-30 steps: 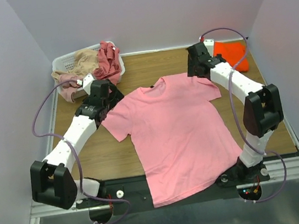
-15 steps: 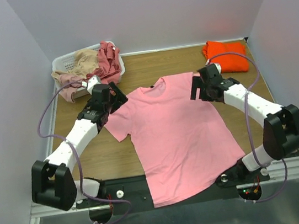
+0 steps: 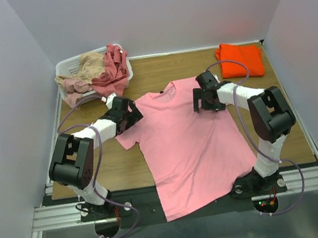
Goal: Fold and stack the t-shirts
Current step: Flatten the tshirt out
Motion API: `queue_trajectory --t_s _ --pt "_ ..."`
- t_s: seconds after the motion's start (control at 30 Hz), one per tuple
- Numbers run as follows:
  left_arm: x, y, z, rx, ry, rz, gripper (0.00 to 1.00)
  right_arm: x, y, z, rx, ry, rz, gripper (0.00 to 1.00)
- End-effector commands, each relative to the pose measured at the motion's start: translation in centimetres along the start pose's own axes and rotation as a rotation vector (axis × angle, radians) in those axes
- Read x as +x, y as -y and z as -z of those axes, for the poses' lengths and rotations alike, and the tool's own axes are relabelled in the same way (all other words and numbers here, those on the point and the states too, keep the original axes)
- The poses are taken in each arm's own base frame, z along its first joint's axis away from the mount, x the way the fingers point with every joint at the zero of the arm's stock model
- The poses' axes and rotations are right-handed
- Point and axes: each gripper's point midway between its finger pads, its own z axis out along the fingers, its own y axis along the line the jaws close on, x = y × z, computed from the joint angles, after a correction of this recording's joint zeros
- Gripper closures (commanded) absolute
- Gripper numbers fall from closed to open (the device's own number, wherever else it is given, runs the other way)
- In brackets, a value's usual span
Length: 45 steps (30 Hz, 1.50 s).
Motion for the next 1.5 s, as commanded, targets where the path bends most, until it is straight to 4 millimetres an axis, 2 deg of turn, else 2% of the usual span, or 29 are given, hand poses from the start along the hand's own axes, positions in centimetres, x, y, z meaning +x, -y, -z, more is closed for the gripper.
queue_trajectory --t_s 0.0,0.07,0.17,0.2,0.3,0.37,0.4,0.43,0.47,0.57,0.6,0.73,0.83,0.87,0.9,0.97,1.0,1.07,1.1,1.13,1.17,1.2,1.23,1.27,1.33,1.37,1.4,1.47 --pt "3.5 -2.6 0.1 -0.066 -0.08 0.048 0.02 -2.4 -2.6 -2.3 -0.061 0.038 0.042 0.0" --pt "3.9 -3.3 0.7 -0.081 -0.077 0.09 0.02 -2.8 -3.5 -3.2 -0.08 0.032 0.075 0.0" --pt "5.5 -5.5 2.0 -0.135 -0.096 0.119 0.02 -3.8 -5.3 -5.1 -0.104 0.03 0.109 0.0" --pt "6.3 -6.1 2.4 -0.142 -0.108 0.143 0.02 -4.8 -6.3 -5.9 -0.122 0.039 0.126 0.0" --pt "9.0 -6.5 4.0 -0.144 -0.15 0.187 0.02 -5.3 -8.0 -6.9 -0.164 0.035 0.162 0.0" --pt "11.4 -5.6 5.1 -0.103 -0.196 0.181 0.02 -5.9 -9.3 -7.9 -0.19 0.038 0.182 0.0" --pt "13.1 -6.4 5.5 -0.115 -0.225 0.188 0.02 -5.8 -9.9 -8.2 -0.209 0.035 0.21 0.0" --pt "14.0 -6.2 6.1 -0.098 -0.242 0.203 0.01 -5.8 -10.3 -8.5 -0.217 0.036 0.227 0.0" --pt "16.3 -5.8 6.8 -0.048 -0.308 0.207 0.02 -5.9 -11.3 -8.9 -0.228 0.043 0.265 0.0" --pt "19.1 -5.3 8.8 -0.008 -0.364 0.257 0.02 -5.2 -13.6 -9.6 -0.245 0.051 0.35 0.0" --pt "20.2 -6.2 9.2 -0.025 -0.381 0.262 0.02 -5.0 -14.3 -9.6 -0.252 0.054 0.369 0.0" --pt "21.9 -5.9 11.2 0.017 -0.417 0.3 0.02 -2.6 -18.8 -9.7 -0.307 0.056 0.489 0.0" --pt "23.2 -5.5 12.2 0.044 -0.447 0.283 0.02 -2.1 -21.8 -9.0 -0.368 0.075 0.556 0.0" --pt "23.4 -5.2 12.6 0.054 -0.456 0.28 0.02 -2.3 -22.1 -8.8 -0.371 0.084 0.56 0.0" --pt "23.4 -4.3 13.1 0.071 -0.462 0.284 0.02 -2.6 -22.2 -8.5 -0.367 0.092 0.558 0.0" --pt "23.7 -3.5 14.1 0.084 -0.457 0.242 0.02 -4.3 -22.3 -6.8 -0.358 0.137 0.555 0.0" --pt "23.2 -2.1 14.7 0.112 -0.45 0.237 0.02 -5.8 -22.1 -4.9 -0.347 0.179 0.559 0.0" --pt "23.0 -1.5 15.5 0.109 -0.426 0.185 0.02 -7.4 -21.7 -2.7 -0.331 0.223 0.551 0.0" --pt "22.2 -0.1 16.1 0.13 -0.41 0.173 0.02 -9.5 -21.4 0.4 -0.319 0.285 0.527 0.0" --pt "21.8 0.1 16.3 0.122 -0.392 0.159 0.02 -9.2 -20.9 0.0 -0.297 0.279 0.52 0.0" --pt "21.2 -0.6 16.2 0.086 -0.359 0.133 0.02 -10.3 -20.2 2.7 -0.294 0.319 0.495 0.0" --pt "20.3 0.4 16.7 0.094 -0.336 0.133 0.02 -10.8 -19.8 4.0 -0.286 0.336 0.454 0.0" --pt "19.4 -0.2 16.8 0.063 -0.297 0.111 0.02 -11.1 -19.0 4.9 -0.264 0.35 0.424 0.0" --pt "18.7 0.0 17.0 0.062 -0.272 0.107 0.02 -11.3 -18.1 7.1 -0.264 0.371 0.397 0.0" --pt "16.5 0.6 18.0 0.073 -0.204 0.112 0.02 -10.6 -16.4 8.5 -0.244 0.366 0.324 0.0" --pt "15.6 0.8 18.2 0.08 -0.174 0.119 0.02 -10.9 -15.6 10.7 -0.252 0.396 0.285 0.0" --pt "14.6 1.4 18.7 0.099 -0.144 0.132 0.02 -8.6 -14.1 9.7 -0.226 0.345 0.251 0.0" --pt "12.3 1.7 19.4 0.127 -0.059 0.16 0.02 -7.1 -12.4 9.8 -0.206 0.325 0.209 0.0"
